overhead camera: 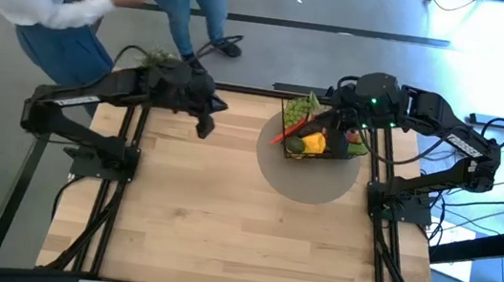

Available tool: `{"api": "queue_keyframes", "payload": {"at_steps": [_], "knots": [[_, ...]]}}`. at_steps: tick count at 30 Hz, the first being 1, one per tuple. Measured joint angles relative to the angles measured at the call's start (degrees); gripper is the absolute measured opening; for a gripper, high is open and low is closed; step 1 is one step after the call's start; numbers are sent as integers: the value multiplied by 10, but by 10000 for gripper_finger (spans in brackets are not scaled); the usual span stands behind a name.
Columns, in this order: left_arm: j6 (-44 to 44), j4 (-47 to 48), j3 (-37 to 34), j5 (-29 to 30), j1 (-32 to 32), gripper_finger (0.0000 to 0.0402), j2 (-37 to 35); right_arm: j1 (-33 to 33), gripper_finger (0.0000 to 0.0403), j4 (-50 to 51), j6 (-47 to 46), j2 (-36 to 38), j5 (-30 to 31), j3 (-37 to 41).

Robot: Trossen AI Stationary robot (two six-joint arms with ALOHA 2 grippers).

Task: Build produce basket
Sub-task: Return to Home Position

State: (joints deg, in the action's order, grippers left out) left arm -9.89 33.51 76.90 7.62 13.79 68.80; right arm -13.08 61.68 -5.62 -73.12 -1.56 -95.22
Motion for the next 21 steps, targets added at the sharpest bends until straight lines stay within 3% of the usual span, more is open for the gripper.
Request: {"api": "queue_keyframes", "payload": {"at_steps": [3,13,21], "knots": [[0,53,-1,14,0,2,-36,0,10,3,15,2,0,-10],[-1,161,0,39,-54,1,-154,1,1,45,13,84,5,-28],[-16,209,0,70,-114,1,-241,2,1,8,-30,208,5,59]]}}
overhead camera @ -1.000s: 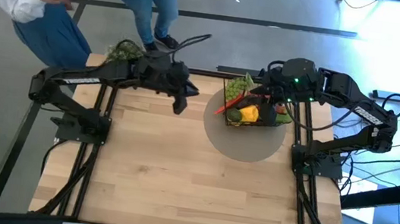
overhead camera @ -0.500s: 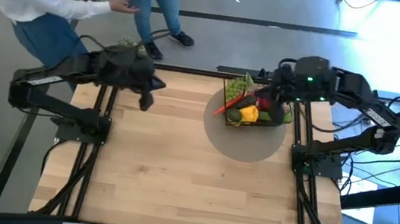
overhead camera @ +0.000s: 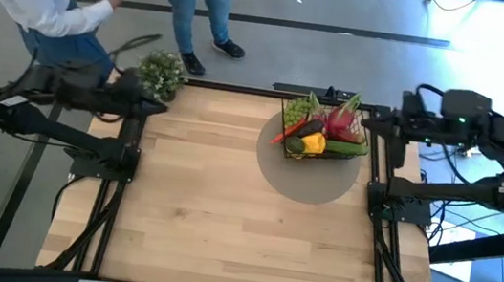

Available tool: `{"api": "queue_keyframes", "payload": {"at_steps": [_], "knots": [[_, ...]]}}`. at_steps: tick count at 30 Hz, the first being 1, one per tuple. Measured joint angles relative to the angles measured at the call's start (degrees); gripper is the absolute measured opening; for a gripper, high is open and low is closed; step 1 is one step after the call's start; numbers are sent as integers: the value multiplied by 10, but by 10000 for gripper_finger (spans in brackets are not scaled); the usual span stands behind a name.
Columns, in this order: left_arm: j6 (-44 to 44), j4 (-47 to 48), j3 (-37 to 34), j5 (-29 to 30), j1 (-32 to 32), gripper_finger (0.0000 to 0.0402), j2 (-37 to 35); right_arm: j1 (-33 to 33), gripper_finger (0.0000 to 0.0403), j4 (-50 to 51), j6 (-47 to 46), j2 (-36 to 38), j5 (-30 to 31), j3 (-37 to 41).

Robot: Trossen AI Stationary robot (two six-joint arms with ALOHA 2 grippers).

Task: Build produce basket
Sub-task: Return to Home Position

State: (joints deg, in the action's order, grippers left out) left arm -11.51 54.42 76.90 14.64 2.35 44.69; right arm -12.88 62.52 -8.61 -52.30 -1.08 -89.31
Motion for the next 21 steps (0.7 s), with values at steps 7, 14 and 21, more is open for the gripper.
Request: {"api": "queue_keyframes", "payload": {"at_steps": [7,14,21], "knots": [[-3,24,-1,11,-18,1,-85,0,0,-96,-4,119,0,119],[-17,-15,-100,10,-18,0,-207,0,0,-180,-34,224,-8,253],[-19,-99,-229,10,-18,0,-347,0,0,-296,9,320,-65,363]]}}
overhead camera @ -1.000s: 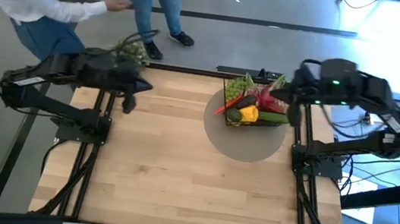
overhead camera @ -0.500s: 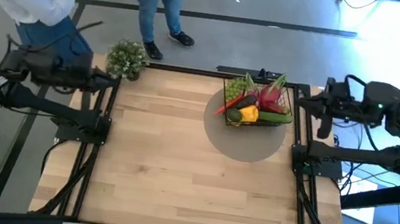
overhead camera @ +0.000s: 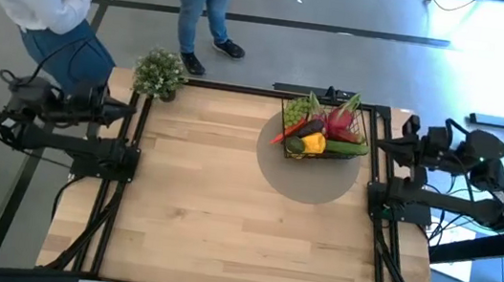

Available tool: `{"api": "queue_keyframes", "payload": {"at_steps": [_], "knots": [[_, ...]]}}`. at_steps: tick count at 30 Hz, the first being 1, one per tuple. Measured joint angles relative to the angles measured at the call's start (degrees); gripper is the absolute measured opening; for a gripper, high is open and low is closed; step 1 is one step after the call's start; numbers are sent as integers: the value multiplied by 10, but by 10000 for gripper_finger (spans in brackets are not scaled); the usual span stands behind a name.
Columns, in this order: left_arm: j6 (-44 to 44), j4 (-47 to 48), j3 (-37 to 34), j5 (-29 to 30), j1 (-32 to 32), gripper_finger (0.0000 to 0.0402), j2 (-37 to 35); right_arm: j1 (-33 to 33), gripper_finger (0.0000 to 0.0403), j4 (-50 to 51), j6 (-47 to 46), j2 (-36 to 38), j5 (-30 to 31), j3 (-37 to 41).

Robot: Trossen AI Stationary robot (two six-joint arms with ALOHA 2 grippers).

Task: Build produce basket
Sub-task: Return to Home Position

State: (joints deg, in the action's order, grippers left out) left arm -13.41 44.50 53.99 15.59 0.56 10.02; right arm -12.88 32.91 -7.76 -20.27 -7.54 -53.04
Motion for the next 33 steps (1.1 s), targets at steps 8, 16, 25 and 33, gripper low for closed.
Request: {"api": "queue_keyframes", "payload": {"at_steps": [8,16,25,33], "knots": [[0,-24,-74,0,1,0,-97,0,0,-47,-43,103,-1,93],[27,-24,-86,-4,1,0,-97,0,0,-100,-39,190,-16,176],[40,-94,-131,-7,1,0,-98,0,0,-129,-25,202,-42,214],[50,-191,-231,-13,1,0,-97,0,0,-209,-22,201,-47,296]]}}
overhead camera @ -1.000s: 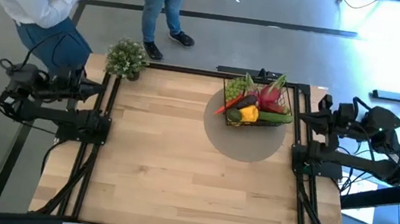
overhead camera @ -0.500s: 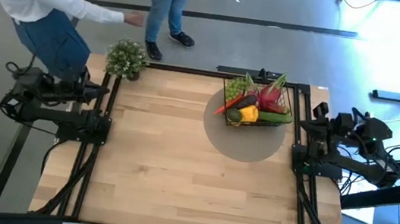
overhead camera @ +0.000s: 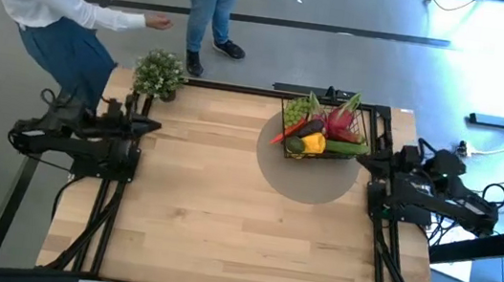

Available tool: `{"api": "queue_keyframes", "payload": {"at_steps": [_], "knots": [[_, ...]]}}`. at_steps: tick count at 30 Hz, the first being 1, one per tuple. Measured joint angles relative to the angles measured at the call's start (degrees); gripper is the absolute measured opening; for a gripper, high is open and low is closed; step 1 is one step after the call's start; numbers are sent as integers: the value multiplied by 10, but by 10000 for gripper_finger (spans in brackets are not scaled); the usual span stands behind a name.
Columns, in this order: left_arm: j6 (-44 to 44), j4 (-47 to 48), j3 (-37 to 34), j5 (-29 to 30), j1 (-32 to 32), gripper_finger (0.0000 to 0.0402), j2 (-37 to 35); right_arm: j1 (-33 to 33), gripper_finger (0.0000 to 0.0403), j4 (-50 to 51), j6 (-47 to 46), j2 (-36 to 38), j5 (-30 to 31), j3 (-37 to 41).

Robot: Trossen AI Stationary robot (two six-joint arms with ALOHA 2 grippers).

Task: Build produce basket
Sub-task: Return to Home Position

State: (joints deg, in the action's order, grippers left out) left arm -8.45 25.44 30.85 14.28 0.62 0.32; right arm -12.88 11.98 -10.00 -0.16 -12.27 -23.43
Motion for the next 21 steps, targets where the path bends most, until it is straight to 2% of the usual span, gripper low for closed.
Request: {"api": "queue_keyframes", "payload": {"at_steps": [10,16,21], "knots": [[0,-170,-149,-3,0,0,0,0,0,-148,0,0,-19,135],[-16,-252,-232,-29,0,0,0,0,0,-221,-2,0,-27,205],[-19,-321,-293,-43,0,0,0,0,0,-236,-3,0,-40,230]]}}
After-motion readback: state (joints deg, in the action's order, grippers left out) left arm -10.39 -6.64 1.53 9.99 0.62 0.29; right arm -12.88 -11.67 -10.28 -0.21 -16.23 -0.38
